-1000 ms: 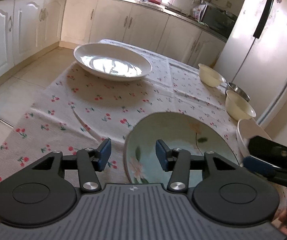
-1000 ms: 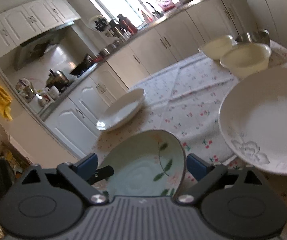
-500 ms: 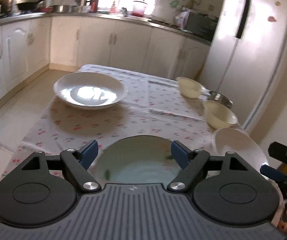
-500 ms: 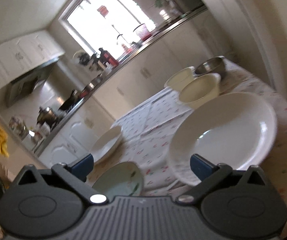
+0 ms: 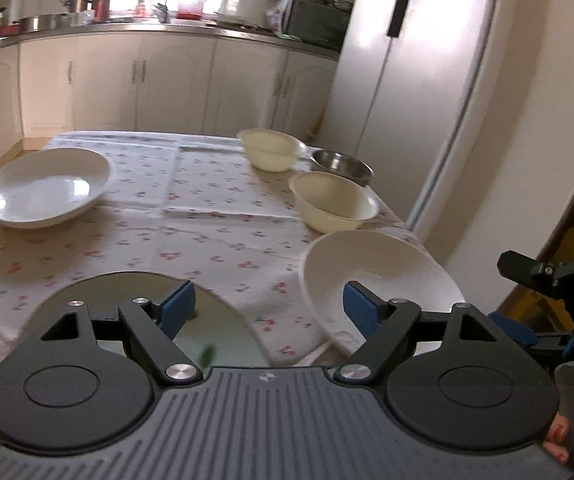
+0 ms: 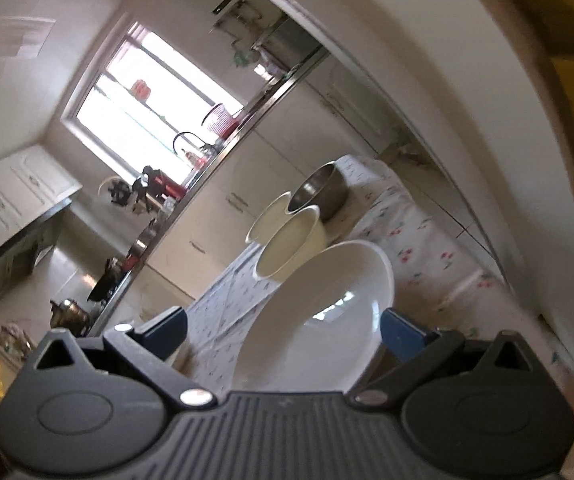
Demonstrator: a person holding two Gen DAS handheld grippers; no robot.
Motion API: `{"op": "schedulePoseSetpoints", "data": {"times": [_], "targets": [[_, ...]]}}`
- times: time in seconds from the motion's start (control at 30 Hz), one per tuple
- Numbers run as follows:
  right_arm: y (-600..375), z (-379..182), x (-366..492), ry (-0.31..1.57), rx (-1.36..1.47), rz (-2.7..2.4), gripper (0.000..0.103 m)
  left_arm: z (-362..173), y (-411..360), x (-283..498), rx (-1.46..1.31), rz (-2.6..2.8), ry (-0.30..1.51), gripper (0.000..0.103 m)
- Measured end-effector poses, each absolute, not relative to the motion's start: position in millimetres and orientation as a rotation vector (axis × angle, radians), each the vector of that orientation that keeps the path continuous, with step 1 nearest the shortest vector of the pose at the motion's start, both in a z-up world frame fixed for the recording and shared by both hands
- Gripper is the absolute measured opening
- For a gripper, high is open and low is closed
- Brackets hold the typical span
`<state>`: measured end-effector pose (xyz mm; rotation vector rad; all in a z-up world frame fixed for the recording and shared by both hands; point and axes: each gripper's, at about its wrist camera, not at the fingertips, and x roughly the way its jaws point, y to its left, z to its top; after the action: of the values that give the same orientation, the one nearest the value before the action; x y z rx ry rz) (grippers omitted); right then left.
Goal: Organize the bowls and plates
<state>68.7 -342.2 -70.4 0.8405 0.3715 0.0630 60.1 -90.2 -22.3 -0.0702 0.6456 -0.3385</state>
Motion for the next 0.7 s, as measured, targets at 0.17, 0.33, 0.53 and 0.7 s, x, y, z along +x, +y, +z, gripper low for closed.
{"op": "schedulePoseSetpoints", "data": {"times": [0.17, 0.33, 0.53, 0.7], "targets": [[-357.8, -79.2, 75.4, 0.359, 0.875, 0.055, 0.102, -34.5, -115.6, 68.2, -0.055, -0.368, 0.669, 0.094], [-366.3, -85.8, 81.6, 0.348, 0.903, 0.072, 0.102, -45.5, -140.1, 82.8, -0.025, -0.375, 0.680, 0.081], [-370.9, -87.2, 87.3, 0.341, 0.918, 0.095, 0.102, -60.4, -147.8, 105.2, -0.035, -0.346, 0.731, 0.065], [-370.1, -86.8, 88.4, 0.346, 0.910, 0.111, 0.102, -71.8, -150.7, 119.6, -0.058, -0.331, 0.776, 0.054]]}}
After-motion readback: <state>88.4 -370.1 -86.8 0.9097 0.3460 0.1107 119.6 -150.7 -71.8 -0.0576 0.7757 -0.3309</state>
